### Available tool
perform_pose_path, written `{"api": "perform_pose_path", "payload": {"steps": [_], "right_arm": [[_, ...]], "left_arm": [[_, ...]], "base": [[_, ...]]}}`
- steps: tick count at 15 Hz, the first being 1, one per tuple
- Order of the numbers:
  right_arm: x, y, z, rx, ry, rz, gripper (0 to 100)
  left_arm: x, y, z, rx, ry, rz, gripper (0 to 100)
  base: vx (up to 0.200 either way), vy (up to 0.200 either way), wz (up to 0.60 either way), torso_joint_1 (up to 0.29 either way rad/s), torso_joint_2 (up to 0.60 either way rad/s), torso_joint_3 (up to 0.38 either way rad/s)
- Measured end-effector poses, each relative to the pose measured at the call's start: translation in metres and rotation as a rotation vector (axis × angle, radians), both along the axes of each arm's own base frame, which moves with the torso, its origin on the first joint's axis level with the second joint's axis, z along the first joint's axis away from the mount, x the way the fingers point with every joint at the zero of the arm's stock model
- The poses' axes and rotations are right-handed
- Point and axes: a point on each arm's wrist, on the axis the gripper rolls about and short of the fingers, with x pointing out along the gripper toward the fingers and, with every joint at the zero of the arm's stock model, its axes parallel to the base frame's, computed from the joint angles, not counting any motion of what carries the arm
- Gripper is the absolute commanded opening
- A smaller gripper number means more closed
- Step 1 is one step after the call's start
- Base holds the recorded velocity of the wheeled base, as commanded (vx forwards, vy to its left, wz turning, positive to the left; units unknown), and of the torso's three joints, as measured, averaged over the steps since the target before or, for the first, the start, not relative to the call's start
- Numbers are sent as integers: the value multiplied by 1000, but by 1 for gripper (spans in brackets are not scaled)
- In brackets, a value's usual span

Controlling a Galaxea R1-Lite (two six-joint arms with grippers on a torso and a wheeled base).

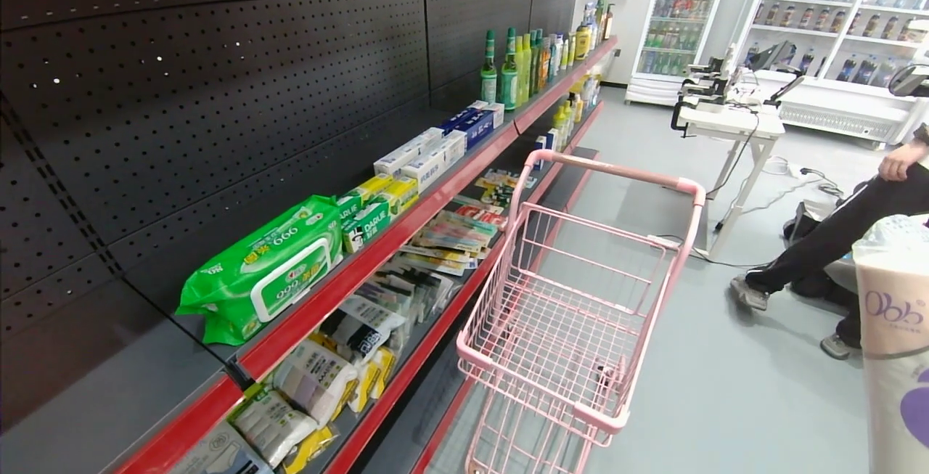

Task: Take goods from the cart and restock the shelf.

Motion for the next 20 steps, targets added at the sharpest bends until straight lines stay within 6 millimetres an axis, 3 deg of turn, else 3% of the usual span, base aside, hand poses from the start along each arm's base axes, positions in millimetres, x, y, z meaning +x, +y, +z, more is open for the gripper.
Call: {"api": "perform_pose_path", "payload": {"steps": [20], "right_arm": [[3, 1, -7, -10, 32, 4, 0]], "left_arm": [[0, 0, 0, 0, 0, -1, 100]], "base": [[0, 0, 0, 127, -264, -145]]}}
